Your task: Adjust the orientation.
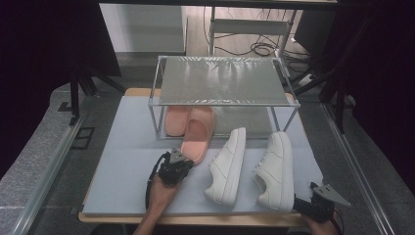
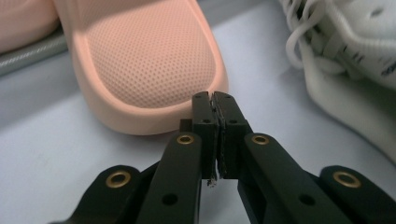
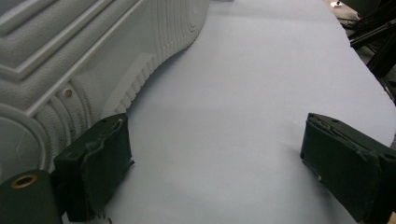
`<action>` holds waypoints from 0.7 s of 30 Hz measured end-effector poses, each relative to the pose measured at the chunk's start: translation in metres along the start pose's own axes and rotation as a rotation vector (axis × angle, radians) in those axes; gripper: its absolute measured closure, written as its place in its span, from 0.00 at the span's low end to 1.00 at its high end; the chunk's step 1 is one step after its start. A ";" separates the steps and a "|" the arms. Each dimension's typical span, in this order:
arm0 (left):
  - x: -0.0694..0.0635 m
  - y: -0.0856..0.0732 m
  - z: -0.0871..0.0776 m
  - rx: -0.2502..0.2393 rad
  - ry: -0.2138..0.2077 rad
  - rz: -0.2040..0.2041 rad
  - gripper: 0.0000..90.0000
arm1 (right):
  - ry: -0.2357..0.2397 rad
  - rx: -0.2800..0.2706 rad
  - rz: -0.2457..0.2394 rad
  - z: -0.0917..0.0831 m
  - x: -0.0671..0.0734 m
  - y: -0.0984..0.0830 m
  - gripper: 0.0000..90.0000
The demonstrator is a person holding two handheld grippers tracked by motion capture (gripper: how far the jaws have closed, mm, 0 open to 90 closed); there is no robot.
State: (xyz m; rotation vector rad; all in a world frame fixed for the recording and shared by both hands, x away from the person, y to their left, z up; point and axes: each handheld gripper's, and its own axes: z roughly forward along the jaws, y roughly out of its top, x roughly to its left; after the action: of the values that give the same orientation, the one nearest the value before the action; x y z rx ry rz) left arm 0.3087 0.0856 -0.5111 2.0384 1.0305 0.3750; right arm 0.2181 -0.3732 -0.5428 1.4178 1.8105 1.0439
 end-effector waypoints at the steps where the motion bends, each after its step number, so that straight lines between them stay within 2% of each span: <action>1: 0.000 0.002 0.001 -0.003 -0.003 0.002 0.97 | 0.000 0.000 -0.001 0.000 0.000 0.000 0.09; 7: 0.000 0.016 0.006 -0.032 -0.005 -0.003 0.97 | 0.000 0.000 0.000 0.000 0.000 0.000 0.09; 12: 0.003 0.025 0.013 -0.037 0.001 -0.001 0.97 | 0.000 0.000 0.000 0.000 0.000 0.000 0.09; 21: 0.013 0.032 0.027 -0.050 0.013 -0.038 0.98 | 0.000 0.000 0.000 0.000 0.000 0.000 0.09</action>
State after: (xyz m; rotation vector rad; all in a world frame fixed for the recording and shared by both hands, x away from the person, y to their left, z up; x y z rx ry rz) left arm 0.3497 0.0704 -0.5045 1.9712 1.0560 0.3909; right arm 0.2181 -0.3732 -0.5428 1.4180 1.8107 1.0441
